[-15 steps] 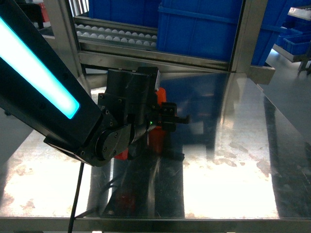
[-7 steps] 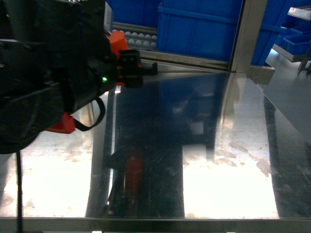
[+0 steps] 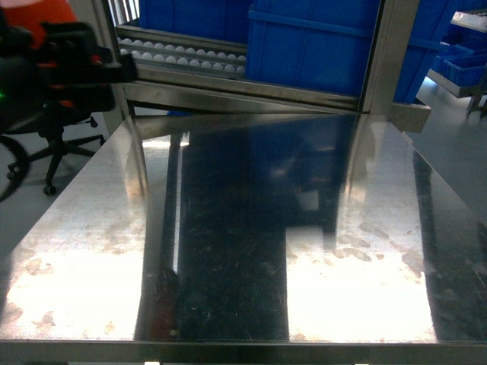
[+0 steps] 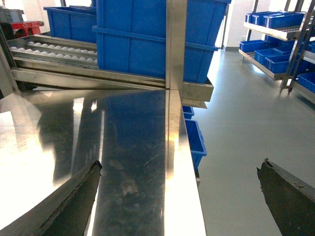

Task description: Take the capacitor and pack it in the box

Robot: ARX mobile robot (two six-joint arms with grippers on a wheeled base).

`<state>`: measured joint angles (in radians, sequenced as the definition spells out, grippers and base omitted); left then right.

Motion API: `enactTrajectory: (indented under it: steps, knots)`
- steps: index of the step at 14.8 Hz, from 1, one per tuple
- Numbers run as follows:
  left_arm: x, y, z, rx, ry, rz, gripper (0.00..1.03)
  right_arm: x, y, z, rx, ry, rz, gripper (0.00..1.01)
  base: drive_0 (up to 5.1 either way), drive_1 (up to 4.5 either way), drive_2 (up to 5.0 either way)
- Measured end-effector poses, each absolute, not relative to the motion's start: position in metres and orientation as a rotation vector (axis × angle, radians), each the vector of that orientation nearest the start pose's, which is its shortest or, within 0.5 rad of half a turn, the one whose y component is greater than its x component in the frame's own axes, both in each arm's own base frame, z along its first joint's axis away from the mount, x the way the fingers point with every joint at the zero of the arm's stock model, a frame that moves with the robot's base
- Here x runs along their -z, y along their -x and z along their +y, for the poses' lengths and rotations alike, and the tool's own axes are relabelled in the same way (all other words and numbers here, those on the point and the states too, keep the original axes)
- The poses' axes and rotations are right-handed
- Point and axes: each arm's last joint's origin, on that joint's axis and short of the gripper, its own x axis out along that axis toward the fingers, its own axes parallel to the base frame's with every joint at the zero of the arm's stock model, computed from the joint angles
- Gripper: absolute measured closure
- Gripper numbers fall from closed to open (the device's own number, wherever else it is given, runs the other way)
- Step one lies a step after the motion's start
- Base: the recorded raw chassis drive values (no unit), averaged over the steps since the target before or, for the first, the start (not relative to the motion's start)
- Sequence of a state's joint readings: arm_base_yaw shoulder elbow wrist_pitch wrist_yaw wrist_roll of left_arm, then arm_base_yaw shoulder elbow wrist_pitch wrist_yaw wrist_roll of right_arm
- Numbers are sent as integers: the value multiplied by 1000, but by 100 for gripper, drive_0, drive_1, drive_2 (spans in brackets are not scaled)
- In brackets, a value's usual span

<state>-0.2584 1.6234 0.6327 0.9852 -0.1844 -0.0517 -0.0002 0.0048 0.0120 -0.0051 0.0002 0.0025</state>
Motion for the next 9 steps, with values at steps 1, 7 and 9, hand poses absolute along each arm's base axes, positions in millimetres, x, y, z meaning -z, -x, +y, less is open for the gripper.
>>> enactTrajectory:
  steps: [1, 7, 9]
  knots:
    - [-200, -285, -65, 55, 44, 1, 59, -167, -97, 0, 0, -2, -2, 3, 0, 0, 0]
    - [-210, -236, -47, 13, -6, -20, 59, -167, -97, 0, 0, -2, -2, 3, 0, 0, 0]
    - [-204, -225, -40, 8, -9, 12, 59, -167, -97, 0, 0, -2, -2, 3, 0, 0, 0]
